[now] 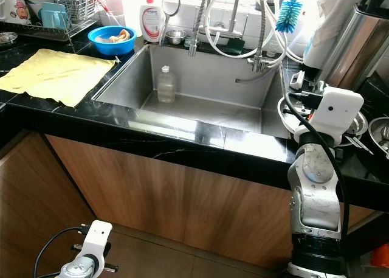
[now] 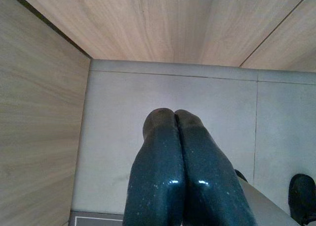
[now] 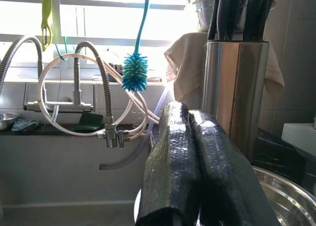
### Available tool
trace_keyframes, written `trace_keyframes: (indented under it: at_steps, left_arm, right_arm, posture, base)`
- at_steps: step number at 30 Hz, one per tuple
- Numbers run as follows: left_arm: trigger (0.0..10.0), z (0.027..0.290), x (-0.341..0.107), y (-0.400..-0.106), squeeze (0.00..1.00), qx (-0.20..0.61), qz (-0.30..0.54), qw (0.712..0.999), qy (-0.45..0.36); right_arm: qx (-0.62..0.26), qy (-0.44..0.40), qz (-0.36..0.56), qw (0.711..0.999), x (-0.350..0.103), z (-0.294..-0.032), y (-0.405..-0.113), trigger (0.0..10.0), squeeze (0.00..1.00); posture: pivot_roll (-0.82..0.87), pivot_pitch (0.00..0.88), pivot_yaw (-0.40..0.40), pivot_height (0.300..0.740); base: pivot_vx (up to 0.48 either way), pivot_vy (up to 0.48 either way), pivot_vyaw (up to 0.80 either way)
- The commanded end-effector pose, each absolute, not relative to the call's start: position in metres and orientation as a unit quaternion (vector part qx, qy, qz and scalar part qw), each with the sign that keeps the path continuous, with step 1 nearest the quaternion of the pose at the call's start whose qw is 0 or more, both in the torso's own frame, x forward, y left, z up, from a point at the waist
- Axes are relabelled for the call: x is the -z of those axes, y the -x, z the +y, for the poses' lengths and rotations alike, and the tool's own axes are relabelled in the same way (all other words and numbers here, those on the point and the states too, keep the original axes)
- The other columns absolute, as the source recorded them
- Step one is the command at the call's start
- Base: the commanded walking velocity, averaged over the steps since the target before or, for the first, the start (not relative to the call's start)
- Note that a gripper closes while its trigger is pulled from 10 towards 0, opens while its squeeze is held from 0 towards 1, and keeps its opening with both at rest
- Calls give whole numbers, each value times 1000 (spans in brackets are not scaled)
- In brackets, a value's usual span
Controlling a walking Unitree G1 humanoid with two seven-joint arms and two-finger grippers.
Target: Kitchen organization
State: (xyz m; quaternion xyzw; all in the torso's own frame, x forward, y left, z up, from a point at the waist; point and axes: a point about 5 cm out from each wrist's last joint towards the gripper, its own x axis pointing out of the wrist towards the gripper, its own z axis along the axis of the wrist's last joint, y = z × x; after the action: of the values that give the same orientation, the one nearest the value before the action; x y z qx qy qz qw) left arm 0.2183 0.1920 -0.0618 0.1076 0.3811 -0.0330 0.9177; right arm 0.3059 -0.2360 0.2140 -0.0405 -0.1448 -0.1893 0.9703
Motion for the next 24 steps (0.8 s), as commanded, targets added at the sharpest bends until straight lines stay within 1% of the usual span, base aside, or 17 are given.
trace_keyframes:
  at_steps: [1,2,3,4,5,8,10,12,13,16,19,20,24]
  left_arm:
    - [10000,192,62,-218,0,38,385,915,-117]
    - [10000,192,62,-218,0,38,385,915,-117]
    - [10000,193,62,-218,0,38,385,915,-117]
    - [10000,193,62,-218,0,38,385,915,-117]
    - [10000,193,62,-218,0,37,385,915,-117]
    - [10000,193,62,-218,0,37,386,915,-117]
    - [10000,193,62,-218,0,37,386,915,-116]
    - [10000,193,62,-218,0,36,386,915,-116]
    - [10000,193,62,-218,0,36,386,915,-116]
    - [10000,193,62,-218,0,35,386,915,-115]
    - [10000,193,62,-218,0,35,386,915,-115]
    - [10000,193,63,-217,0,35,386,914,-115]
    - [10000,194,63,-217,0,34,387,914,-115]
  right_arm:
    - [169,54,-174,969,-226,-232,-306,10000,0]
    - [153,62,-178,970,-228,-229,-307,10000,0]
    - [117,76,-182,973,-230,-221,-309,10000,0]
    - [117,76,-182,973,-230,-221,-309,10000,0]
    - [97,80,-183,975,-231,-217,-310,10000,0]
    - [9,91,-189,978,-235,-199,-315,10000,0]
    - [-6,94,-190,977,-237,-197,-317,10000,0]
    - [-81,93,-176,977,-234,-185,-325,10000,0]
    - [-97,94,-172,976,-233,-183,-326,10000,0]
    - [-123,90,-153,976,-224,-180,-336,10000,0]
    - [-114,71,-135,982,-218,-185,-347,10000,0]
    - [-113,57,-119,985,-214,-188,-356,10000,0]
    - [-117,53,-110,986,-212,-190,-364,10000,0]
  posture:
    - [-6,0,-49,740]
    - [-6,0,-49,740]
    - [-7,0,-48,740]
    - [-7,0,-48,740]
    - [-7,0,-48,740]
    - [-9,0,-45,740]
    - [-10,0,-44,740]
    - [-10,0,-42,740]
    - [-9,0,-42,740]
    - [-8,0,-41,740]
    - [-3,0,-40,740]
    - [-1,0,-39,740]
    - [-1,0,-39,740]
  base:
    - [0,0,0]
    - [0,0,0]
    - [0,0,0]
    - [0,0,0]
    - [0,0,0]
    - [0,0,0]
    - [0,0,0]
    - [0,0,0]
    - [0,0,0]
    - [0,0,0]
    - [0,0,0]
    - [0,0,0]
    - [0,0,0]
